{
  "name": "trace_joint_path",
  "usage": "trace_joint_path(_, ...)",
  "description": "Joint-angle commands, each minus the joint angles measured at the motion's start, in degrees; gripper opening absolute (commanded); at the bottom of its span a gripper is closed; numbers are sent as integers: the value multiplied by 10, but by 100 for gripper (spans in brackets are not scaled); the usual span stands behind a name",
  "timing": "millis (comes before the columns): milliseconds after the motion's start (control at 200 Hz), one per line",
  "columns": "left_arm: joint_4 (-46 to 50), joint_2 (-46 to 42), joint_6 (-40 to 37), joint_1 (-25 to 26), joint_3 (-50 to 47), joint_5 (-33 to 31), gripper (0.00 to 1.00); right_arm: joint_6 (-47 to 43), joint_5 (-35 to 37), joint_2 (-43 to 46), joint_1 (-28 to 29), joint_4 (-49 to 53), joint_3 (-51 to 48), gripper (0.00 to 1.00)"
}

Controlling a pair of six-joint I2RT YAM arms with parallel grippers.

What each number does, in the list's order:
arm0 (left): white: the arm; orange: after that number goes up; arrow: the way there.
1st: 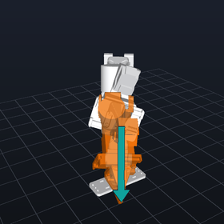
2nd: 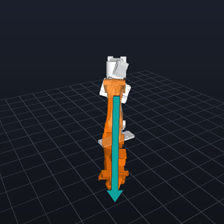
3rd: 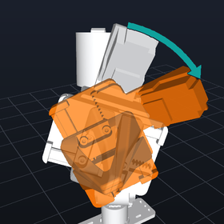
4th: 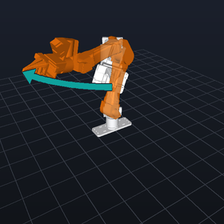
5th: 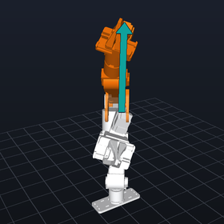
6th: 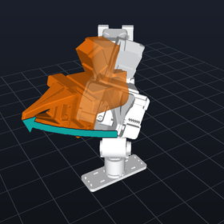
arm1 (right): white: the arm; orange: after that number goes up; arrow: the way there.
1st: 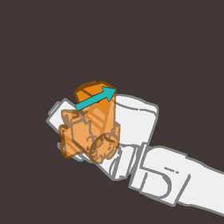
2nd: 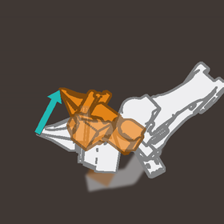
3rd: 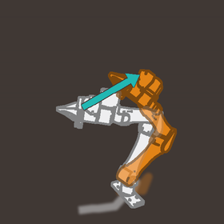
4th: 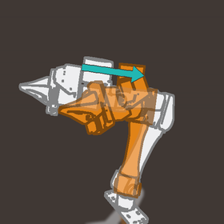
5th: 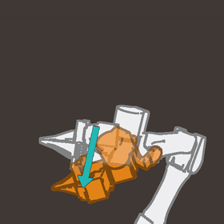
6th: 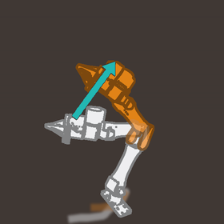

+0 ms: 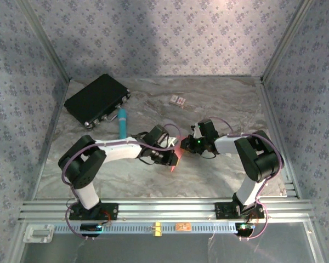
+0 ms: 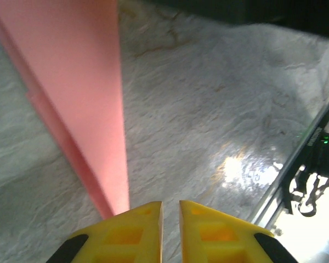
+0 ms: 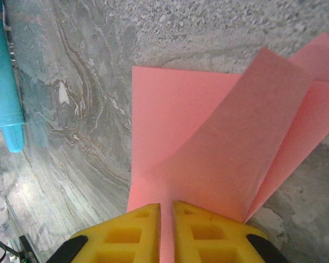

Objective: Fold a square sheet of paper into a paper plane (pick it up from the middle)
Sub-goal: Fold the wing for the fifth time at the center of the table.

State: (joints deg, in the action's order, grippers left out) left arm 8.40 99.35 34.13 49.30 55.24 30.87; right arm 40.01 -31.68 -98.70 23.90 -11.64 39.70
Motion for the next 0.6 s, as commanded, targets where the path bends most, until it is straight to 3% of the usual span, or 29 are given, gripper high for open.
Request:
trace_joint_path(0, -3, 27, 4, 5, 36, 34, 16, -11, 46, -41, 11, 55, -3, 15)
trace_joint_path(240, 19, 65, 1, 5, 31, 34, 16, -6, 49, -41, 12, 50, -8, 15)
trace_joint_path(595, 8, 52, 15, 6, -36, 33, 16, -6, 51, -43, 12, 47, -11, 15)
